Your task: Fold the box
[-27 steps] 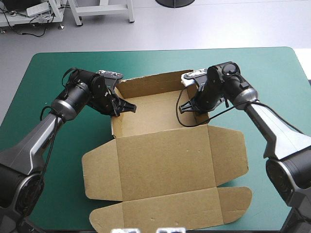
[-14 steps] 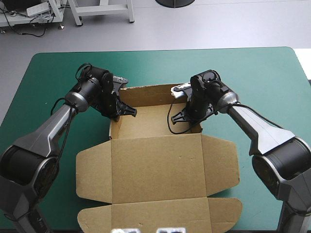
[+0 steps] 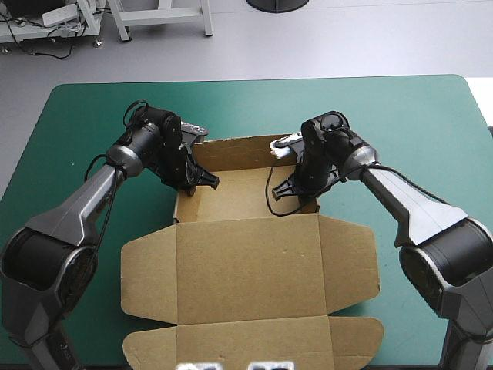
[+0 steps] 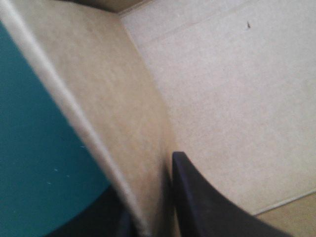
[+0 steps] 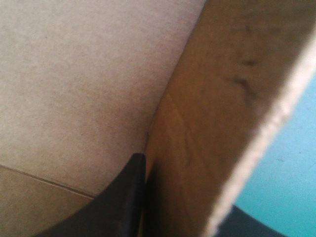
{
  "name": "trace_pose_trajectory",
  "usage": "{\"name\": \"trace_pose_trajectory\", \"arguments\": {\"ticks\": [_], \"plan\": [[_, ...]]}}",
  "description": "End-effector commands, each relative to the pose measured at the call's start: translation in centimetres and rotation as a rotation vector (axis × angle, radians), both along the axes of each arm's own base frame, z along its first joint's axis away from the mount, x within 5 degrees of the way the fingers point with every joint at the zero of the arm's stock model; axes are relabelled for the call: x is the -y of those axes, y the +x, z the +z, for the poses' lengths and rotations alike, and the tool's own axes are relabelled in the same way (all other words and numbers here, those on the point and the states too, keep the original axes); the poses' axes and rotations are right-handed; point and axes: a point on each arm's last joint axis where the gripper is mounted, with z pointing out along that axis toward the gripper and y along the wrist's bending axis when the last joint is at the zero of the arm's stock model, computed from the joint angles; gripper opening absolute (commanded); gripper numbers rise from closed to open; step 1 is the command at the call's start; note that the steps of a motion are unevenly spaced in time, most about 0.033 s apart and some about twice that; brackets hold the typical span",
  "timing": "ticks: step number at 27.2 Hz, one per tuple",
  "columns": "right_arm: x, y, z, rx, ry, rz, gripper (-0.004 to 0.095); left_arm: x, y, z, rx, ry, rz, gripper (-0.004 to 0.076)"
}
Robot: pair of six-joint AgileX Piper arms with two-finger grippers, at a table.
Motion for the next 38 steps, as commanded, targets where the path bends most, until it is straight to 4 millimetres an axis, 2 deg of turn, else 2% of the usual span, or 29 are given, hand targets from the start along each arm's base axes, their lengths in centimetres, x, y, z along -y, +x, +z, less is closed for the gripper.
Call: {"name": "trace_pose_trajectory", "arguments": {"ticks": [1,3,8,14,17,23,27,33,35,38], "plan": [[-0.8,-1.3,3.1,0.038,0.103,0.050,0.0487,1.2,-1.1,2.9,0.036,-0.123,-0.021,0.0358],[-0.8,-1.3,3.1,0.037,0.104,0.045,0.0577,1.2,-1.1,2.9,0.031,-0.122,-0.020,0.0419],[-0.8,-1.3,3.2,0.044,0.097,0.059,0.0581,1.1,-1.3,3.2,0.037,-0.115,-0.038,0.0421],[-0.1,-1.1,3.6,0.085,0.045,0.072,0.0581,0.3,-1.5,4.3,0.106,-0.066,-0.043,0.0421],[0.9,-0.8,4.1,0.106,0.032,0.037,0.0599,-0.5,-1.4,5.3,0.141,-0.092,0.009,0.0421],[3.0,0.2,4.4,0.126,0.027,-0.028,0.0635,-2.2,-1.0,5.5,0.134,-0.118,0.140,0.0436],[3.7,0.9,4.8,0.167,0.045,-0.058,0.0635,-2.0,-0.7,5.7,0.165,-0.149,0.169,0.0436],[4.8,1.6,7.8,0.232,0.065,-0.062,0.0634,-2.6,-0.6,6.6,0.246,-0.117,0.158,0.0435],[4.9,1.4,9.7,0.288,0.092,-0.049,0.0634,-3.0,-0.9,7.9,0.327,-0.105,0.151,0.0436],[4.9,0.8,12.6,0.395,0.148,-0.027,0.0634,-3.7,-1.7,11.0,0.505,-0.149,0.158,0.0435]]}}
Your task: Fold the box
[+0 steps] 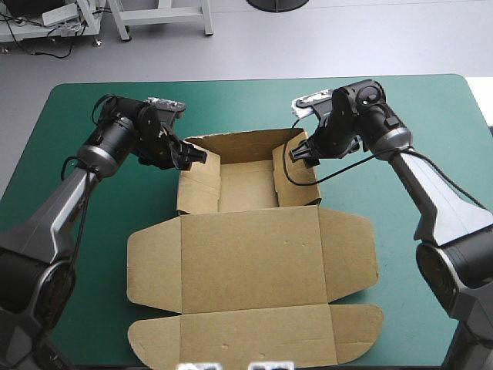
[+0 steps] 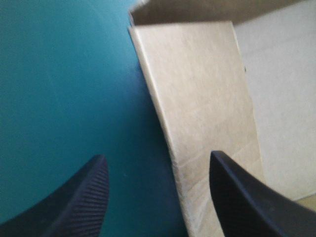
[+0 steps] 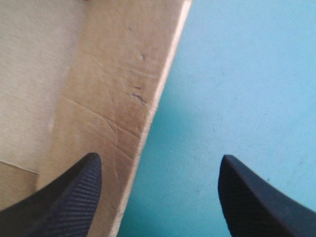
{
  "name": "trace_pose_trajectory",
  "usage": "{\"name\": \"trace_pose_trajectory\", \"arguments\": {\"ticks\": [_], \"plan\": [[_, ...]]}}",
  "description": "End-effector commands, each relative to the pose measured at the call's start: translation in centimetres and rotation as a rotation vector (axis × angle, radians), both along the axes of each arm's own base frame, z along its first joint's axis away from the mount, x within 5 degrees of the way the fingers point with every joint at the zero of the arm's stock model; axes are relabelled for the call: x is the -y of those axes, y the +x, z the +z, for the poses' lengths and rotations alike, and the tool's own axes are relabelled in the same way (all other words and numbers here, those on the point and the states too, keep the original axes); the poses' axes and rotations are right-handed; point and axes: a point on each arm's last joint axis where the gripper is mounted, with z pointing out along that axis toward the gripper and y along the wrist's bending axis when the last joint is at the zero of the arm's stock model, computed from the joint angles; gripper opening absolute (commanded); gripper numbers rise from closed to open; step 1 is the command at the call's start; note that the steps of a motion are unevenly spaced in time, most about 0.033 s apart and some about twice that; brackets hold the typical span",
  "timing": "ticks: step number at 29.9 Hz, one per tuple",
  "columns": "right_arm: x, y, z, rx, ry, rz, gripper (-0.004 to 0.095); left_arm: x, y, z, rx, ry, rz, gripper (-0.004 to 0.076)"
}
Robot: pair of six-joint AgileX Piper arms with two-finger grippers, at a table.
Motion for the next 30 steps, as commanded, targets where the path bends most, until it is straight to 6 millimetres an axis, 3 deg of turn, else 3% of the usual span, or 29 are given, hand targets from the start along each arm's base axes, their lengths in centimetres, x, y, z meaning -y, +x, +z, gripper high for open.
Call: {"name": "trace_pose_trajectory", "arguments": {"ticks": [1,5,10,16,21,30], "plan": [[0.9,-2.0,6.4,0.191,0.080,0.022,0.0634,-1.4,-2.3,7.3,0.319,-0.079,0.015,0.0435],[1.6,-3.4,8.7,0.245,0.082,0.035,0.0632,-3.5,-5.1,10.7,0.411,-0.058,-0.008,0.0435],[2.2,-4.9,10.4,0.278,0.090,0.043,0.0628,-6.6,-8.7,12.6,0.377,0.038,-0.034,0.0435],[2.8,-6.4,11.4,0.301,0.094,0.053,0.0628,-8.5,-13.0,14.4,0.486,0.074,-0.039,0.0433],[3.1,-7.0,10.1,0.265,0.069,0.067,0.0628,-9.1,-16.1,12.8,0.504,0.077,-0.040,0.0433],[2.4,-6.7,6.9,0.218,0.108,0.078,0.0628,-10.8,-20.8,7.0,0.477,0.145,0.043,0.0433]]}}
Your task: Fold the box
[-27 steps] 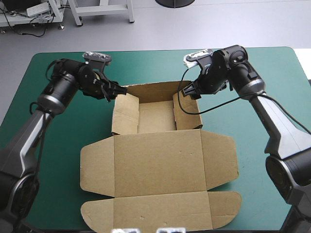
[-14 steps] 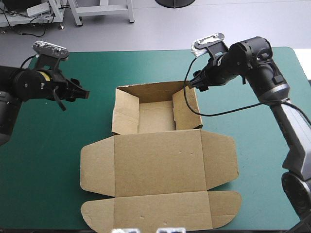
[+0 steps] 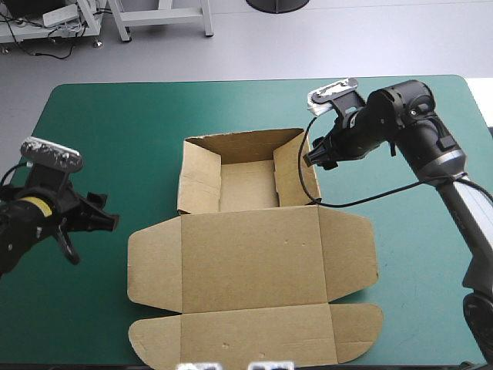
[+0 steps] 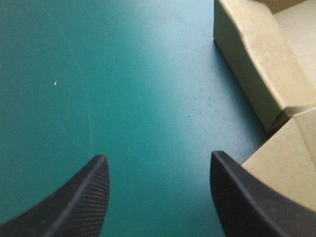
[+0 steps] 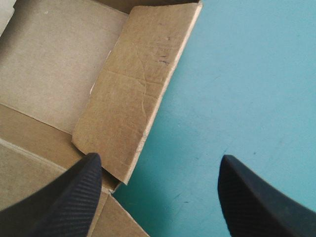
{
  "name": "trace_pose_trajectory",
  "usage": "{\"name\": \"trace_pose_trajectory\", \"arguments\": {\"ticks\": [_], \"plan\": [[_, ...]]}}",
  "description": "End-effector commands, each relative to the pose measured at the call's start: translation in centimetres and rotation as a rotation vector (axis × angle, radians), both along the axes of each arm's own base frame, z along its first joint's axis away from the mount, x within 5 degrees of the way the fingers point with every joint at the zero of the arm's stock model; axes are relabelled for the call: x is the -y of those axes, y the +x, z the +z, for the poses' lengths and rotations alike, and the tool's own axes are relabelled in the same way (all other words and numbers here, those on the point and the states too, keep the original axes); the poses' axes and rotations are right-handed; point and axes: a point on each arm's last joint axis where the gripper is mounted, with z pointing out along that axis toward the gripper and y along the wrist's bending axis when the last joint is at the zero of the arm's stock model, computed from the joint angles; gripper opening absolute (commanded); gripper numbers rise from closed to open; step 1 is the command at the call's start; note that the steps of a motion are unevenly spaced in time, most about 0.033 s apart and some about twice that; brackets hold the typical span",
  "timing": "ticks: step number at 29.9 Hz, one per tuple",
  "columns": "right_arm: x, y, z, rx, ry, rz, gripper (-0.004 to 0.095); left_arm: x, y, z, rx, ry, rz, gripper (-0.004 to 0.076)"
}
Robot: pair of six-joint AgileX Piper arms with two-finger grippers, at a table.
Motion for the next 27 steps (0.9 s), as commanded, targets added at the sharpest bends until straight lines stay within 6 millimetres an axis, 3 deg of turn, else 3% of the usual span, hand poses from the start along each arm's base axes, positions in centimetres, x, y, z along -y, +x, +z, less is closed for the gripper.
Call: {"name": "trace_pose_trajectory", "arguments": {"ticks": [1,7,14,20,22,27], "plan": [[0.0,-0.3,0.9,0.082,0.073,0.007,0.0628,-1.0,-1.5,-0.9,0.057,0.015,0.075,0.0433],[-1.2,2.3,-2.8,0.016,0.042,0.018,0.0628,-1.6,-3.5,-4.1,0.013,0.027,0.124,0.0433],[-2.4,5.2,-7.0,-0.050,0.038,-0.002,0.0628,-1.7,-4.5,-4.1,0.078,0.003,0.112,0.0433],[-3.7,6.8,-8.6,-0.079,0.118,-0.011,0.0606,-1.6,-4.5,-4.1,0.070,-0.002,0.112,0.0433],[-4.1,7.3,-8.8,-0.092,0.125,-0.011,0.0523,-1.7,-4.6,-4.2,0.054,0.001,0.115,0.0433],[-4.5,8.1,-9.5,-0.149,0.111,0.005,0.0179,-1.8,-5.0,-4.8,-0.022,0.008,0.139,0.0432]]}}
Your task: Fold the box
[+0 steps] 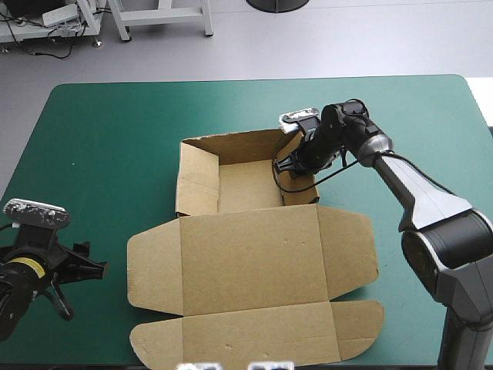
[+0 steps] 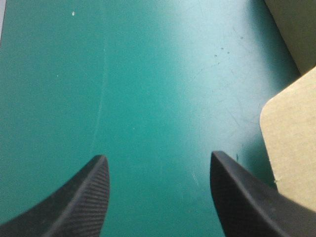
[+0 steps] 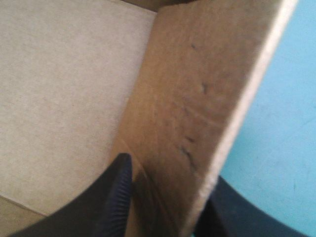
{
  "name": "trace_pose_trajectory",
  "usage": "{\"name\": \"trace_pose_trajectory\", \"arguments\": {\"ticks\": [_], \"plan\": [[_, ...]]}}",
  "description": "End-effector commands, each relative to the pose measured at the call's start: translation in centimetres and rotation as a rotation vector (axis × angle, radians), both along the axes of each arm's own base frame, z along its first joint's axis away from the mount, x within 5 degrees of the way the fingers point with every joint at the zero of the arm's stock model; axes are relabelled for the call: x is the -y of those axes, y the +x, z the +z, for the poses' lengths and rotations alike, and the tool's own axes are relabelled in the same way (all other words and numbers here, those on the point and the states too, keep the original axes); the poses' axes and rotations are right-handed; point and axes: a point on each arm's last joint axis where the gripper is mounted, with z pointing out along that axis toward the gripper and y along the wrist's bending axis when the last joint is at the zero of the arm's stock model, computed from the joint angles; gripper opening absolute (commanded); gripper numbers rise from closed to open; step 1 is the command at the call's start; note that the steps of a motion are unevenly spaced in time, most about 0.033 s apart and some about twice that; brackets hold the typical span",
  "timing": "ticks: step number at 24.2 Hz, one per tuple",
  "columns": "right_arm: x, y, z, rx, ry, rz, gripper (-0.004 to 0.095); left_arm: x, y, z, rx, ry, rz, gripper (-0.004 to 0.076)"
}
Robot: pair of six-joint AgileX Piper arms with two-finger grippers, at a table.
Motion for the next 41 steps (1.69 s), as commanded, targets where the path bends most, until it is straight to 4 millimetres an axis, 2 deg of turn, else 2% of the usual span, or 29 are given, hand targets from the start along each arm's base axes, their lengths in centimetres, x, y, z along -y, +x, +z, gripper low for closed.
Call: {"name": "trace_pose_trajectory", "arguments": {"ticks": [1,4,8,11,16,21,24,25,27,29,33,35,36,37,39,40,41], "plan": [[-0.1,-0.2,2.7,0.043,0.039,0.021,0.0113,-0.1,0.0,0.5,0.003,-0.002,0.016,0.0430],[0.1,-0.1,2.5,0.041,0.009,0.037,-0.0024,-0.2,-0.2,0.4,-0.016,0.000,0.020,0.0430],[1.0,0.2,3.0,0.060,-0.027,0.045,-0.0024,-0.1,-0.2,0.4,-0.016,-0.008,0.017,0.0429],[3.1,0.9,3.6,0.072,-0.086,0.018,-0.0024,0.0,-0.2,0.4,-0.017,-0.016,0.013,0.0429],[8.9,2.7,5.7,0.129,-0.153,-0.091,-0.0024,0.0,-0.2,0.4,-0.018,-0.015,0.012,0.0430],[17.0,3.9,7.4,0.189,-0.225,-0.224,-0.0025,0.0,-0.2,0.4,-0.020,-0.013,0.011,0.0429],[22.1,3.8,7.3,0.176,-0.303,-0.323,-0.0025,0.0,-0.2,0.4,-0.020,-0.012,0.010,0.0428],[25.0,3.6,6.7,0.142,-0.327,-0.384,-0.0025,0.0,-0.2,0.4,-0.020,-0.012,0.010,0.0428],[28.1,3.4,5.6,0.096,-0.314,-0.446,-0.0025,0.0,-0.2,0.4,-0.019,-0.007,0.010,0.0428],[29.9,3.6,4.6,0.090,-0.320,-0.457,-0.0025,-0.1,-0.2,0.4,-0.017,0.000,0.005,0.0428],[30.9,4.4,2.9,0.087,-0.325,-0.468,-0.0021,0.0,-0.2,0.4,-0.016,0.001,0.003,0.0426],[31.0,4.6,2.6,0.081,-0.330,-0.456,0.0033,-0.1,-0.2,0.4,-0.022,0.002,0.004,0.0426],[31.1,4.7,2.5,0.079,-0.335,-0.448,0.0114,-0.1,-0.2,0.4,-0.022,0.002,0.004,0.0426],[31.1,4.7,2.5,0.083,-0.340,-0.429,0.0206,-0.1,-0.2,0.4,-0.020,0.002,0.004,0.0426],[31.0,4.7,3.4,0.098,-0.334,-0.431,0.0499,-0.1,-0.2,0.4,-0.015,0.006,0.004,0.0426],[31.0,4.7,4.8,0.133,-0.321,-0.475,0.0635,-0.1,-0.2,0.4,-0.015,0.006,0.004,0.0426],[30.9,4.4,6.4,0.179,-0.312,-0.493,0.0657,-0.1,-0.2,0.4,-0.015,0.006,0.004,0.0426]]}}
